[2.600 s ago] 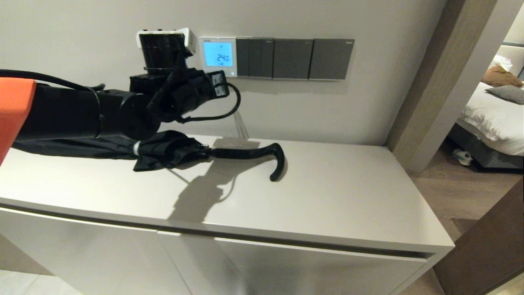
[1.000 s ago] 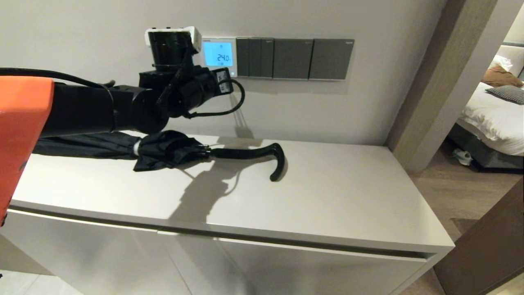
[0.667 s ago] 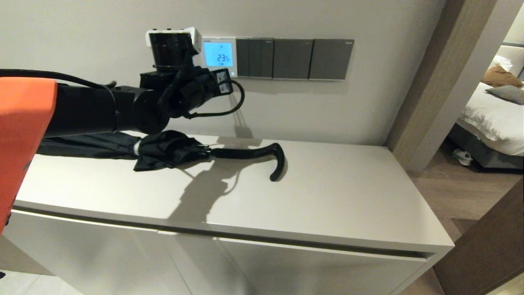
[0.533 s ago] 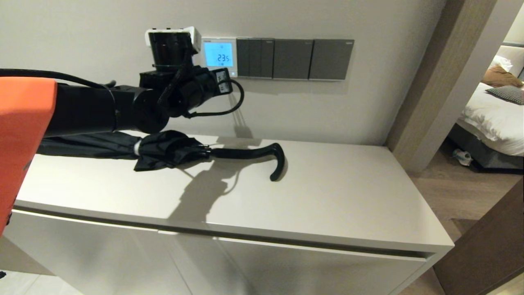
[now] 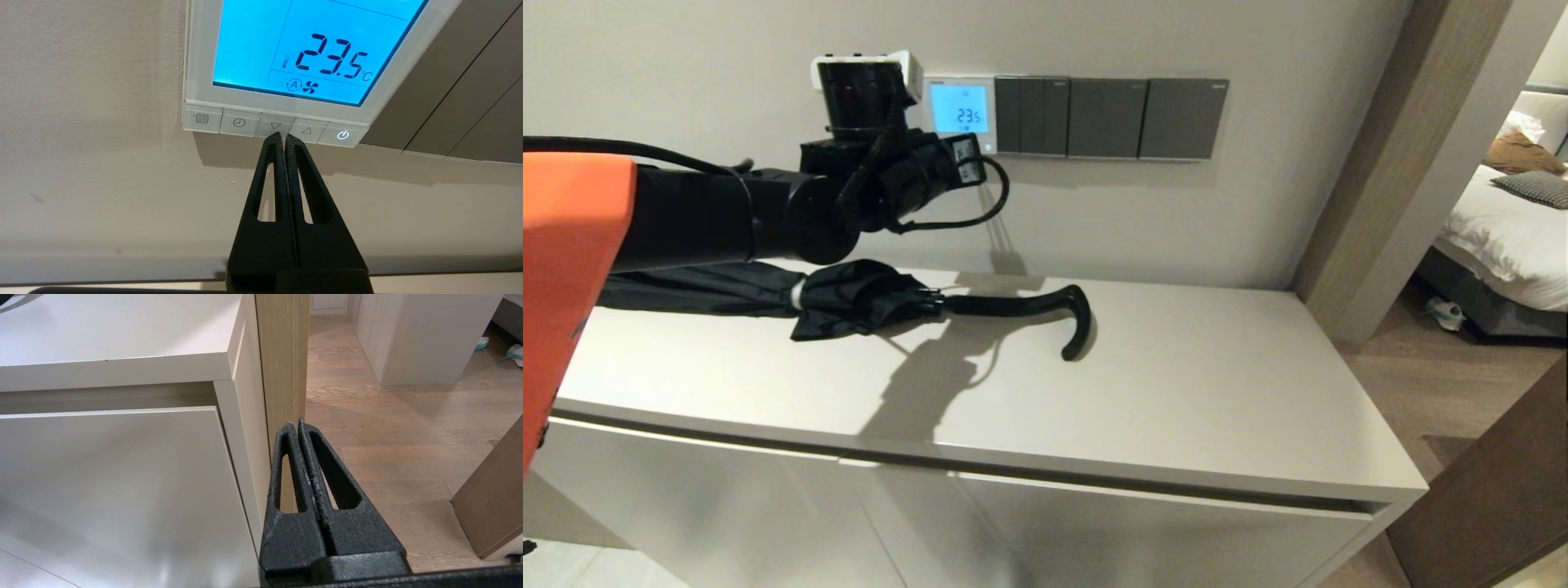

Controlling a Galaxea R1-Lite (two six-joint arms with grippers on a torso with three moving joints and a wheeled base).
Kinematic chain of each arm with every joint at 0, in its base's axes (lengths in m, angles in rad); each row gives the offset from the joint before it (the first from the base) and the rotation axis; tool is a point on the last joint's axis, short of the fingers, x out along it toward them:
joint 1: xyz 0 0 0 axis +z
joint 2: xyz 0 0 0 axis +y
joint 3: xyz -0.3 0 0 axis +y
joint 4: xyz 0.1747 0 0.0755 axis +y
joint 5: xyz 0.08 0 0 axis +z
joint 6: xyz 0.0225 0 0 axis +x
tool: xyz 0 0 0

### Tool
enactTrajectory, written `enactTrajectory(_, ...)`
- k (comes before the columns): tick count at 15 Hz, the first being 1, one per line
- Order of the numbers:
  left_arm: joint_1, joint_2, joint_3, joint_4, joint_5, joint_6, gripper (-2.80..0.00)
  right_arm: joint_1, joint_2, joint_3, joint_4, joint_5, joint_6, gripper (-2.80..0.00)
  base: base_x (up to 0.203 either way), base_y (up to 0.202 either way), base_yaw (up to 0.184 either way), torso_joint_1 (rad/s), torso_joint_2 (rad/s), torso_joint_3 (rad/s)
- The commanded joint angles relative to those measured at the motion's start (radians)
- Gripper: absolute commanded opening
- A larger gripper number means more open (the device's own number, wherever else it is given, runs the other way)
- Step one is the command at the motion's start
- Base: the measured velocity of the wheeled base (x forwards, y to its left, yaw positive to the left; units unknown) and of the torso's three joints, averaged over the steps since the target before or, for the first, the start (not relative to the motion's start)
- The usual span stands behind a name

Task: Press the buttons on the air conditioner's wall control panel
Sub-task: Press the temperature decrease button

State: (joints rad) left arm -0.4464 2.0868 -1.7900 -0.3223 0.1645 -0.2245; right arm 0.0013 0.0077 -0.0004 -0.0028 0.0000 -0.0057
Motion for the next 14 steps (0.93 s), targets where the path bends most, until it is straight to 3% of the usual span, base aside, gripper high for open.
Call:
enactTrajectory(1,0.000,-0.010,0.016,-0.005,0.003,-0.004,-2.80,0.000,0.002,0.003,0.000,-0.002,0.000,-2.80,0.000,0.000,0.000,0.000,0.00,0.000)
enactTrajectory(14,0.000,0.006,-0.006,-0.003,0.003,-0.001,-2.80,0.000,0.002,0.003,0.000,-0.002,0.000,-2.80,0.000,0.000,0.000,0.000,0.00,0.000)
